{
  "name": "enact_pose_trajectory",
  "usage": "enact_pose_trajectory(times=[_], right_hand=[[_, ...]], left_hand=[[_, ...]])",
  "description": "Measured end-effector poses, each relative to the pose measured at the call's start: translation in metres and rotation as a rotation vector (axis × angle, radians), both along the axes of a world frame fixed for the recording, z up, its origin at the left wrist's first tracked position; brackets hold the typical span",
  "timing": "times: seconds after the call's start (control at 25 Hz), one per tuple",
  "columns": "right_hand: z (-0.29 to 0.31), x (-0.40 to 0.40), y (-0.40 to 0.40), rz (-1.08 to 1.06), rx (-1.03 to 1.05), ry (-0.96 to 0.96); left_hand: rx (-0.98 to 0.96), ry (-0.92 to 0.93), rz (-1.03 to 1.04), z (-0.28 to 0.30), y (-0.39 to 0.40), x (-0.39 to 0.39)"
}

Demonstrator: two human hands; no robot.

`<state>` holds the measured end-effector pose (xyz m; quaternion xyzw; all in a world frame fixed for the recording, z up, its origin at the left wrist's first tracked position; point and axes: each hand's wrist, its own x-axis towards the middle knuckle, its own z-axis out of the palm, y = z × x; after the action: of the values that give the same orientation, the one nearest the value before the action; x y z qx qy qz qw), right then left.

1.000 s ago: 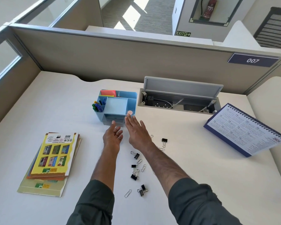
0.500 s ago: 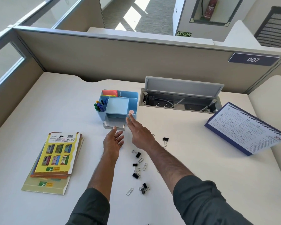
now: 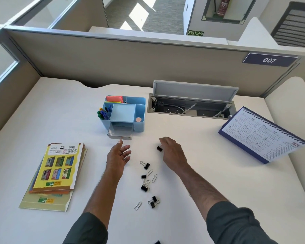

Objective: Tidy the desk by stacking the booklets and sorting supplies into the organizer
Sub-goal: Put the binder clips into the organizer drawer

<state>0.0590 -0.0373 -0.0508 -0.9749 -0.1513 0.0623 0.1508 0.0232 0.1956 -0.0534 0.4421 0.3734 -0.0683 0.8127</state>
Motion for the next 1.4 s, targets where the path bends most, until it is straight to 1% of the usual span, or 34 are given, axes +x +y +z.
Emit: enact_pose_trajectory(times=[0.16, 0.24, 0.28, 0.4, 0.52, 0.64, 0.68, 0.76, 0.84, 0.96, 1.08, 1.16, 1.32, 1.4], right_hand=[[-0.002, 0.001, -0.022, -0.092, -0.116, 0.023], [-0.004, -0.002, -0.030, -0.104, -0.143, 0.057], [-0.005, -0.004, -0.033, -0.110, -0.146, 0.068], [-0.009, -0.005, -0.041, -0.107, -0.162, 0.082], [-0.011, -0.008, -0.048, -0.122, -0.147, 0.097], [-0.014, -0.016, -0.056, -0.178, -0.105, 0.110], [-0.014, -0.019, -0.060, -0.199, -0.076, 0.115], [-0.013, -0.025, -0.065, -0.236, -0.004, 0.130], [-0.011, -0.031, -0.070, -0.271, 0.050, 0.143], [-0.012, -0.044, -0.074, -0.315, 0.104, 0.161], [-0.011, -0.055, -0.072, -0.352, 0.215, 0.156], [-0.008, -0.060, -0.065, -0.341, 0.284, 0.149], [0.003, -0.065, -0.047, -0.292, 0.367, 0.092], [0.010, -0.067, -0.038, -0.254, 0.374, 0.031]], left_hand=[[0.014, -0.010, -0.033, 0.002, -0.004, -0.010], [0.101, -0.028, -0.055, 0.004, -0.009, -0.015], [0.212, -0.055, -0.088, 0.006, -0.014, -0.018], [0.641, -0.173, -0.279, 0.004, -0.028, -0.026], [0.902, -0.261, -0.432, -0.003, -0.040, -0.033], [1.278, -0.373, -0.629, -0.016, -0.048, -0.042], [1.377, -0.407, -0.698, -0.019, -0.051, -0.045], [1.495, -0.425, -0.792, -0.024, -0.054, -0.048], [1.560, -0.415, -0.848, -0.027, -0.056, -0.050], [1.592, -0.399, -0.887, -0.030, -0.058, -0.055], [1.530, -0.401, -0.894, -0.029, -0.064, -0.056], [1.409, -0.380, -0.830, -0.025, -0.071, -0.056], [0.984, -0.276, -0.618, 0.000, -0.085, -0.052], [0.885, -0.302, -0.579, 0.015, -0.091, -0.049]])
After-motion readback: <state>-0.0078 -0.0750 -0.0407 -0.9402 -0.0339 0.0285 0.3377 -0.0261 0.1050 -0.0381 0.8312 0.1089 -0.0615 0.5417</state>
